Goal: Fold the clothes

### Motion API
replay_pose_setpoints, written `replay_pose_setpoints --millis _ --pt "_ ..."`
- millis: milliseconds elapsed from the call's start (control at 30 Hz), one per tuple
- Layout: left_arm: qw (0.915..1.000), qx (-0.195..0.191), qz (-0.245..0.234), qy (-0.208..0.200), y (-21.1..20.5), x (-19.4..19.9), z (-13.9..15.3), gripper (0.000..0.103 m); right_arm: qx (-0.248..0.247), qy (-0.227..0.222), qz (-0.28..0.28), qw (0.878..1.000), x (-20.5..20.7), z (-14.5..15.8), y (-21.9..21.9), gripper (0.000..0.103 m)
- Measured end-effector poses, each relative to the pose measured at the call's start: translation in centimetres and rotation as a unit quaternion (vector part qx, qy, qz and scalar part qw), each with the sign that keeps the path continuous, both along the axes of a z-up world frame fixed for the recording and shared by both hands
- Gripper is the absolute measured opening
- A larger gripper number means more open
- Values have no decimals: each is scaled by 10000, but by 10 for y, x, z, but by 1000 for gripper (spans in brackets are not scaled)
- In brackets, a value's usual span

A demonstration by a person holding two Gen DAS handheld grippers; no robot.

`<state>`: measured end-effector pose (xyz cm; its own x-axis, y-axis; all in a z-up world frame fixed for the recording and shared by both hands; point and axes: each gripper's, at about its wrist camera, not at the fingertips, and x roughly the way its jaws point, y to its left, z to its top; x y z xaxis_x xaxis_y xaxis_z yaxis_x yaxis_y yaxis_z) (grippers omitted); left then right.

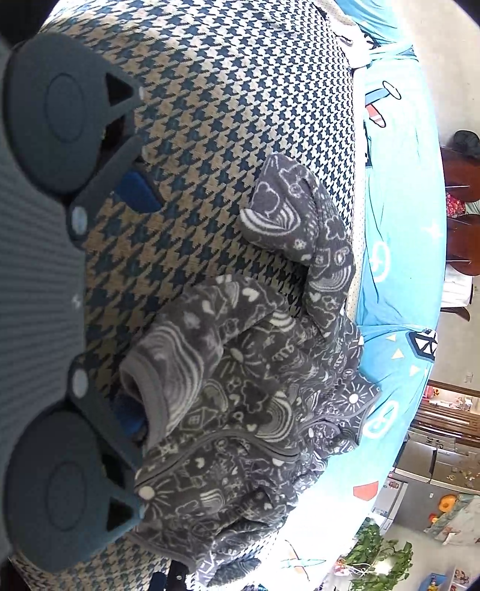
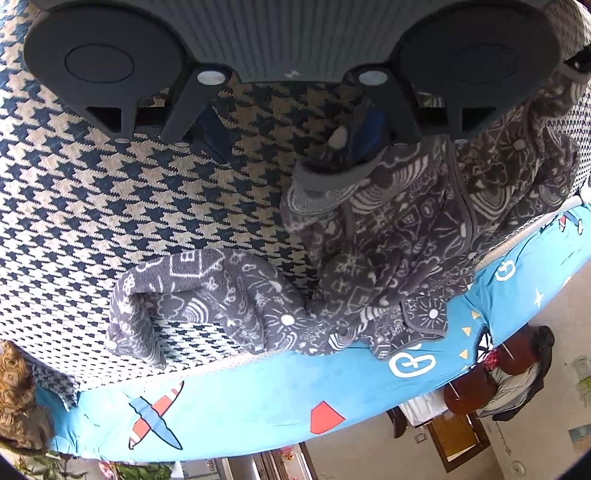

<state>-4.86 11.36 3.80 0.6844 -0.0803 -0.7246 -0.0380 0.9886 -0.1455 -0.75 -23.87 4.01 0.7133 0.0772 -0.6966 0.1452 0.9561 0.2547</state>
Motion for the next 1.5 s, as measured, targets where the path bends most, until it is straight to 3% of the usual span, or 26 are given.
replay_pose_setpoints --millis 933,1500 --pt "9962 -846 -180 25 23 -21 14 103 431 85 -218 9988 -8 -5 -16 73" --pt "9970 -736 70 242 37 -18 1 103 375 195 -259 9988 -14 -12 -20 73"
